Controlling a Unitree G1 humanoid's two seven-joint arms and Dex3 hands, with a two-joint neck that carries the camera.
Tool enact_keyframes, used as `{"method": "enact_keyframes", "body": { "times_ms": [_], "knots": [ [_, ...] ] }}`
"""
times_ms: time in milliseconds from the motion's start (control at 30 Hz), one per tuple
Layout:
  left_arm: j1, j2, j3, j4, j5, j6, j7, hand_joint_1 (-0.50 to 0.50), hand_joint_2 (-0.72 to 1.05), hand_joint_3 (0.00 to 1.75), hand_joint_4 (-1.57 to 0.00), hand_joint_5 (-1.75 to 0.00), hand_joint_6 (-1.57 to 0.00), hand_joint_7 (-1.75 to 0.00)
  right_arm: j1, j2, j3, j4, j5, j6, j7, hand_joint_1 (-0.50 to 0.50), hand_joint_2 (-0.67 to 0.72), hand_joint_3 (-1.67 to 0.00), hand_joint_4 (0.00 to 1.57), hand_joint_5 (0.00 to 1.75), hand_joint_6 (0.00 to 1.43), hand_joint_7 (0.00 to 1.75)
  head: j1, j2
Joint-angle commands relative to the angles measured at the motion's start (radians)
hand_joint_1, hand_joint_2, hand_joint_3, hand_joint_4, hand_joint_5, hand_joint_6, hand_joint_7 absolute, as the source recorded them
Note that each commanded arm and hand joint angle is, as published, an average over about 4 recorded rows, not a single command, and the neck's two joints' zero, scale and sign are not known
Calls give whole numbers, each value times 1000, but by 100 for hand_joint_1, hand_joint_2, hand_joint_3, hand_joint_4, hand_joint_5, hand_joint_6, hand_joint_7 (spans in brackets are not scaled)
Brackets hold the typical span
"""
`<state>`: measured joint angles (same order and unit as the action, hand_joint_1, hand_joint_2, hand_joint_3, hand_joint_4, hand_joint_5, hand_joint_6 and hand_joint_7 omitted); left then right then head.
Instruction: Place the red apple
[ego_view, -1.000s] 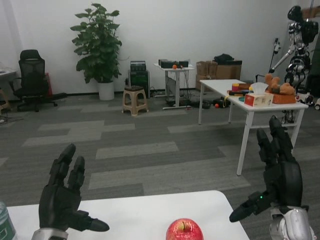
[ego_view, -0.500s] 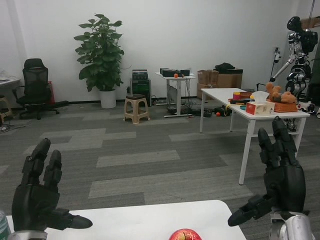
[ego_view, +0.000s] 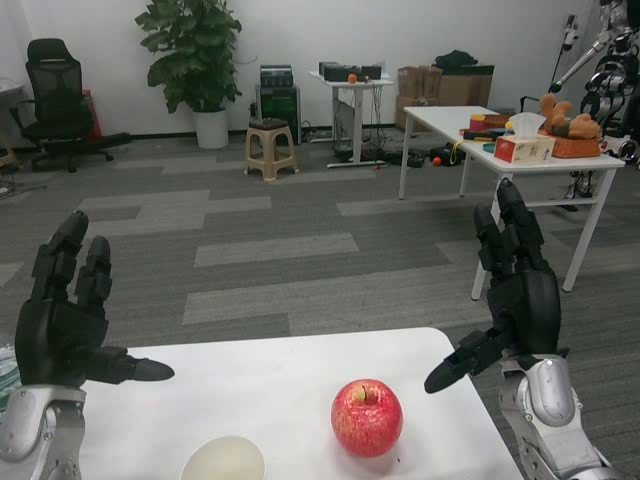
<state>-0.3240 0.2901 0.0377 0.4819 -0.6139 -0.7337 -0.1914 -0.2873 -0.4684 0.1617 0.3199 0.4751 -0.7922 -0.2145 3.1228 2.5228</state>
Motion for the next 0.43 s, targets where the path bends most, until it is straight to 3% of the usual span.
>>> {"method": "enact_keyframes", "body": {
  "times_ms": [33, 233, 433],
  "knots": [
    [12, 26, -1, -13, 6, 18, 0, -34, -10, 0, 0, 0, 0, -35, -28, -4, 22, 20, 2, -2, 1, -46, 66, 0, 0, 0, 0, 0, 1, -15],
    [13, 38, -5, -14, 4, 28, 0, -36, -10, 9, 0, 0, 0, -35, -39, -4, 42, 34, 2, -2, 1, -46, 66, 0, 0, 0, 0, 0, 2, -30],
    [13, 47, -14, -14, 1, 31, -2, -36, -10, 0, 0, 0, 0, -40, -51, -3, 60, 47, 2, -2, 1, -46, 66, 0, 0, 0, 0, 0, 5, -35]
  ]
}}
